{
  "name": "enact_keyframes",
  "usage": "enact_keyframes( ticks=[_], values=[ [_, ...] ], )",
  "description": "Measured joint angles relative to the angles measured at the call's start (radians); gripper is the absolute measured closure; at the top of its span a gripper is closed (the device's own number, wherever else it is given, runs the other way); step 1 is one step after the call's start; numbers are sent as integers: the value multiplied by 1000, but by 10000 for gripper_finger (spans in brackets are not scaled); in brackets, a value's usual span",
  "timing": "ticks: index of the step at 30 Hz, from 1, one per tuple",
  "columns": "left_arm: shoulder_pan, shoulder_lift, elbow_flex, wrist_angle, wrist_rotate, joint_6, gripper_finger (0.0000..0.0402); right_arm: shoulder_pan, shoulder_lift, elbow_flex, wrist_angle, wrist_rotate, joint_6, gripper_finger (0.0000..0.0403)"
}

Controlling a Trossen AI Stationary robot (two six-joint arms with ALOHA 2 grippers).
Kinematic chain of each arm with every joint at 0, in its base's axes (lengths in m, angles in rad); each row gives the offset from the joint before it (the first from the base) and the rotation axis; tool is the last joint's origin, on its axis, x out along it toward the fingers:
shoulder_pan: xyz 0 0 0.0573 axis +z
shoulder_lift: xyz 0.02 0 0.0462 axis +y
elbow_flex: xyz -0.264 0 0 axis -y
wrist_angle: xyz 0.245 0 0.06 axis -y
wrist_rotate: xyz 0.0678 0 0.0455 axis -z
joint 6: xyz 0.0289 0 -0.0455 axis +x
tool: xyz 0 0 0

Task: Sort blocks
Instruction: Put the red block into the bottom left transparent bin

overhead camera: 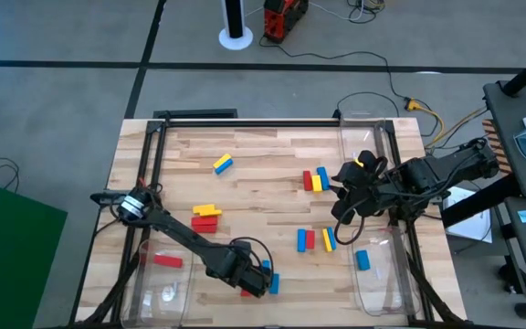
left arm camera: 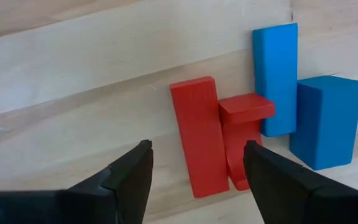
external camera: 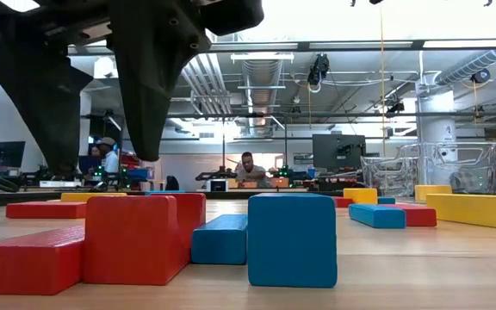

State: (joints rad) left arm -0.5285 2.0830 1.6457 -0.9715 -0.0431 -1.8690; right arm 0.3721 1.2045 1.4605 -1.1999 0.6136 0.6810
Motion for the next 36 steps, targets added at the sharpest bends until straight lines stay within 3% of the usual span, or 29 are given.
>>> enact_keyframes(
  ticks=[27,36],
  values=[
    [-49,7,-54,95,-63,-28,178,0,0,0,0,0,-30,295],
    [-58,79,-47,181,-21,9,178,0,0,-1,-1,1,-41,304]
  ],
)
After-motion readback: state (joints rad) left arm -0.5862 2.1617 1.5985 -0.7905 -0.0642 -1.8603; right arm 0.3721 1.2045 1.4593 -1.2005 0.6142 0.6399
